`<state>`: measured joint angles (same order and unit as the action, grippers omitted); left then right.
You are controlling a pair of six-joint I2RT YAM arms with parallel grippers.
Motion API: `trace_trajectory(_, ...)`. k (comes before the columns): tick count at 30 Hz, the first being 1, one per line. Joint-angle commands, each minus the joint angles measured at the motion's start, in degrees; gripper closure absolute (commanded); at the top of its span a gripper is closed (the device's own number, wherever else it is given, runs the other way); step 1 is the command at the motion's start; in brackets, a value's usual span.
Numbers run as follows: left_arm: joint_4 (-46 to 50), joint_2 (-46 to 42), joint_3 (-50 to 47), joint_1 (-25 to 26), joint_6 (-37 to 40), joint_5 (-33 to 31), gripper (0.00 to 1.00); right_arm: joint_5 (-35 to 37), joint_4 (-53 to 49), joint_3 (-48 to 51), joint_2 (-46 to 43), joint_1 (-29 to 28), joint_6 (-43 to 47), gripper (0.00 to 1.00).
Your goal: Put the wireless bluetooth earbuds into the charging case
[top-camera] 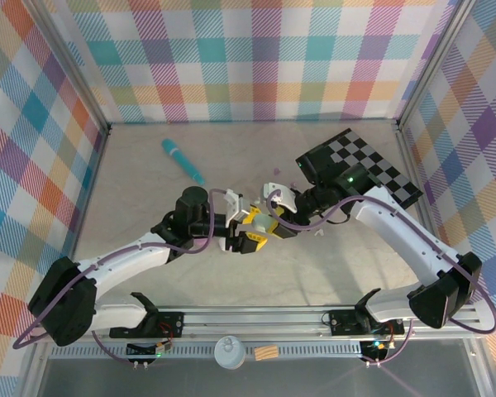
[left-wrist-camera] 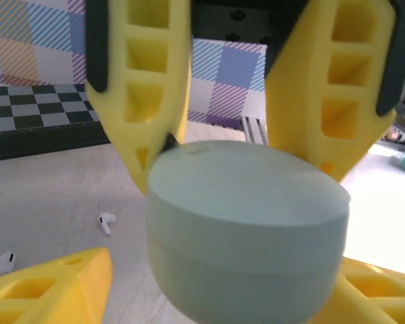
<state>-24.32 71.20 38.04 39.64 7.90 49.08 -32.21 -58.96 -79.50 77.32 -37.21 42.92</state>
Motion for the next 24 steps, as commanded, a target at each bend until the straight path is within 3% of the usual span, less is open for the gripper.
trace_trajectory(1, -7.67, 0.27, -0.60, 0.27, -2.15, 2.46, 0.34, -2.02, -3.06, -1.80, 0.96, -0.23, 1.91, 0.76)
trace_trajectory(13, -7.95, 1.41, 0.10, 0.26, -3.30, 3.48, 0.51, -0.80, -2.96, -1.83, 1.08, -0.25, 2.51, 0.77)
trace_trajectory(18, -9.38, 1.14, -0.07, 0.22, -4.37, 3.70, 0.47, 0.26, -3.44, -1.80, 1.61, -0.23, 2.79, 0.77)
trace_trajectory(24, -9.76, 1.34, -0.07, 0.18, -4.90, 4.02, 0.48, 1.00, -2.96, -1.40, 1.18, -0.19, 2.79, 0.77)
